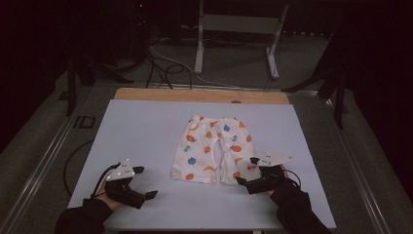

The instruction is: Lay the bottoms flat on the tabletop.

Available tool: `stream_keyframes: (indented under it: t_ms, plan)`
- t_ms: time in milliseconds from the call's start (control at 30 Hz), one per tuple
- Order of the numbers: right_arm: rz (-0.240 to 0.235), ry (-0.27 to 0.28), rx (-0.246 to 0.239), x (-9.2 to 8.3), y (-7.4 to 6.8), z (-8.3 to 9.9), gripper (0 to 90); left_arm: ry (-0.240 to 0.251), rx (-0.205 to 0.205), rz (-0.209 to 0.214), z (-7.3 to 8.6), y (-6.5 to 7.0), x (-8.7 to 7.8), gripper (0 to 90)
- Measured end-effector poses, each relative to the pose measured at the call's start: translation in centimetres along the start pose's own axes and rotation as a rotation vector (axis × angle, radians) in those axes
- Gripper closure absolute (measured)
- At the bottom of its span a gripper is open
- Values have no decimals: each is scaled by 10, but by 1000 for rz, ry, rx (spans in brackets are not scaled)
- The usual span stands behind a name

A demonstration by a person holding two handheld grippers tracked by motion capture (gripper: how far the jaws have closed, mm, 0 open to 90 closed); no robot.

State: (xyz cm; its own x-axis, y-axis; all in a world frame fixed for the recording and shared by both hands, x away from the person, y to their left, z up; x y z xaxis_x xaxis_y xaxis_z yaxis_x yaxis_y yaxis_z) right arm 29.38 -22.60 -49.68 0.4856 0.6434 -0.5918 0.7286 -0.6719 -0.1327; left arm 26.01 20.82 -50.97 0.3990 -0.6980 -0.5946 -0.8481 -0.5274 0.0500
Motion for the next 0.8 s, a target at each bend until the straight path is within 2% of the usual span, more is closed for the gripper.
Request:
stream_keyframes:
  t_ms: [267,367,533,633,800]
  plan:
    - [31,-9,10,-13,0,21,90,-19,-3,-40,17,3,-14,1]
    - [33,-22,9,-17,0,26,90,-18,-5,-44,19,3,-15,1]
    - [67,-30,19,-24,4,45,92,1,0,-42,20,4,-12,1]
    - [77,-18,27,-26,7,46,92,7,2,-41,19,4,-11,1]
    - [82,-13,7,-26,4,43,92,24,2,-41,17,4,-11,1]
Point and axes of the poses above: each handheld gripper's, and its own axes: x roughly forward along the jaws, z roughly out of its underside, y roughly to its right, the point moved 2 cm from there along x, roughly forward along the jaws, and after that the axes turned 6 degrees about x, right-handed, at the moved point
